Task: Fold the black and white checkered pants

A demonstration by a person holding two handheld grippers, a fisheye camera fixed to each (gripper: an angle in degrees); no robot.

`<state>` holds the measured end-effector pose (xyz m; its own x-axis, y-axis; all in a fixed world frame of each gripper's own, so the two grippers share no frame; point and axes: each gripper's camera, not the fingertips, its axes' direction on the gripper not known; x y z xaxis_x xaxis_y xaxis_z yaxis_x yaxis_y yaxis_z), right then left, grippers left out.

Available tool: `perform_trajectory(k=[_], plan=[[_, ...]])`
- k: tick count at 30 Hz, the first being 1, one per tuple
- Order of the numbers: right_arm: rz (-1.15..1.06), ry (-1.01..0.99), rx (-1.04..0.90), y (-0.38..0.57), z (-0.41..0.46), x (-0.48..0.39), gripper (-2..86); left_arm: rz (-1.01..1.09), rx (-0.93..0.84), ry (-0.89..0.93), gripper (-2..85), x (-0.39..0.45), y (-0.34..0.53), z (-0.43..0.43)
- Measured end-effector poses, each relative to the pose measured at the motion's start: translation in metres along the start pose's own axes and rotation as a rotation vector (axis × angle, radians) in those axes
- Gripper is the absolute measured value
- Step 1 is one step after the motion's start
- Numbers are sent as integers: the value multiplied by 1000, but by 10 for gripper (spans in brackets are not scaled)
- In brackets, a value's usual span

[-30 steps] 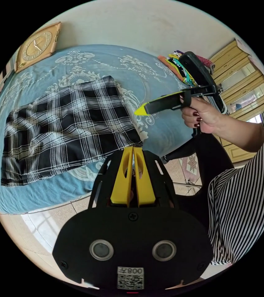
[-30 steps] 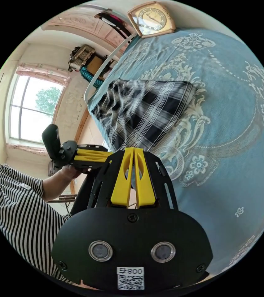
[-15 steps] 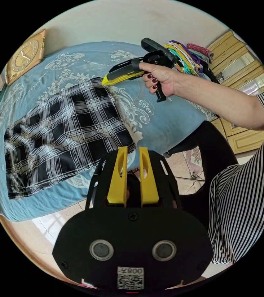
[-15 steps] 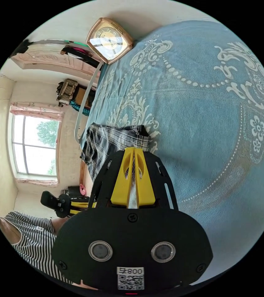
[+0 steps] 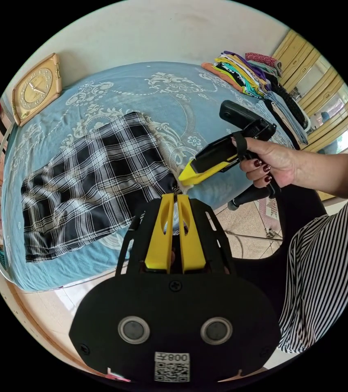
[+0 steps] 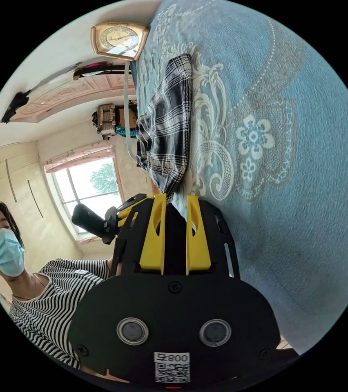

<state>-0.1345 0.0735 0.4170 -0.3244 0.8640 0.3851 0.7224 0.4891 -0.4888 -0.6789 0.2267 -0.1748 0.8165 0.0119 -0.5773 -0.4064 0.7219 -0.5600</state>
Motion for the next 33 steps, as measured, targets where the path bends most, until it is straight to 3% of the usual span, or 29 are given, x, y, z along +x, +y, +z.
perform_trajectory(k=[8, 13, 19, 23, 27, 33], plan=[[30, -67, -2, 10, 0, -20, 66, 9, 11, -5, 18, -27, 20, -9], [-2, -92, -8, 18, -1, -43, 24, -120, 88, 83, 26, -67, 47, -24], [-47, -143, 21, 31, -17, -82, 13, -598, 322, 389, 52, -161, 126, -33], [-63, -203, 35, 43, -24, -110, 10, -953, 568, 599, 86, -221, 195, -24], [-86, -219, 30, 52, -26, -139, 9, -1171, 736, 625, 103, -253, 239, -21], [-123, -209, 20, 68, -29, -186, 8, -1228, 749, 589, 115, -282, 253, -25]])
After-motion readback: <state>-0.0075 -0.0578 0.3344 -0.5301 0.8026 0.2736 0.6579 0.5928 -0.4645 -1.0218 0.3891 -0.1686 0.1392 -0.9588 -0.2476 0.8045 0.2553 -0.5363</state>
